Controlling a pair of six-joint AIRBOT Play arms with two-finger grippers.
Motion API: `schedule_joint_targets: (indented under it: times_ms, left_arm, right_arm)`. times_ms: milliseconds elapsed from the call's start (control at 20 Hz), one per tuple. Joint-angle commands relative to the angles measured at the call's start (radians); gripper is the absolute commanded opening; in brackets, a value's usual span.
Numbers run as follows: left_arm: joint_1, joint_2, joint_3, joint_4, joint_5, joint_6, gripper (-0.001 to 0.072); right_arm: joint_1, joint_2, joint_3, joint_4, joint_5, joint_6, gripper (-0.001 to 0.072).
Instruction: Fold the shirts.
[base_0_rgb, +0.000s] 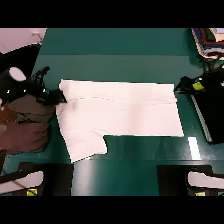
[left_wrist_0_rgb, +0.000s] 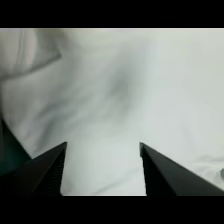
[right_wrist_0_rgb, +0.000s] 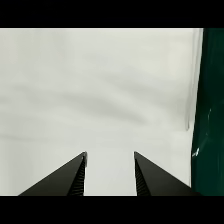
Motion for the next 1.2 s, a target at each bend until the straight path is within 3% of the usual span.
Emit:
schedule_joint_targets:
  times_ms: [0, 250, 550, 800, 850, 900, 950, 1150]
  left_arm:
    - [-0.001, 0.234, -0.276, -0.025, -0.041, -0.023, 0.0531]
    - [-0.001, 0.448, -0.570, -0.066, -0.050, -0.083, 0.0531]
    - [-0.001, 0.456, -0.671, -0.187, 0.119, -0.079, 0.0530]
    - [-0.001, 0.456, -0.692, -0.196, 0.128, -0.079, 0.0528]
    - [-0.001, 0.456, -0.692, -0.205, 0.127, -0.079, 0.0379]
    - [-0.001, 0.457, -0.692, -0.216, 0.124, -0.079, 0.0149]
    - [-0.001, 0.457, -0.689, -0.224, 0.117, -0.071, 0.0029]
    - [-0.001, 0.459, -0.601, -0.204, 0.010, -0.032, 0.0029]
  right_arm:
    - [-0.023, 0.167, -0.134, 0.024, 0.011, -0.011, 0.0352]
    - [-0.023, 0.306, -0.263, 0.023, -0.012, -0.011, 0.0352]
    - [-0.023, 0.351, -0.272, 0.024, -0.011, -0.011, 0.0352]
    - [-0.023, 0.351, -0.272, 0.049, -0.010, -0.011, 0.0352]
    - [-0.023, 0.351, -0.272, 0.048, -0.009, -0.011, 0.0352]
    - [-0.023, 0.351, -0.272, 0.048, 0.002, -0.011, 0.0352]
    - [-0.026, 0.351, -0.272, 0.041, 0.017, -0.018, 0.0352]
    - [-0.143, 0.366, -0.317, -0.020, 0.116, -0.029, 0.0352]
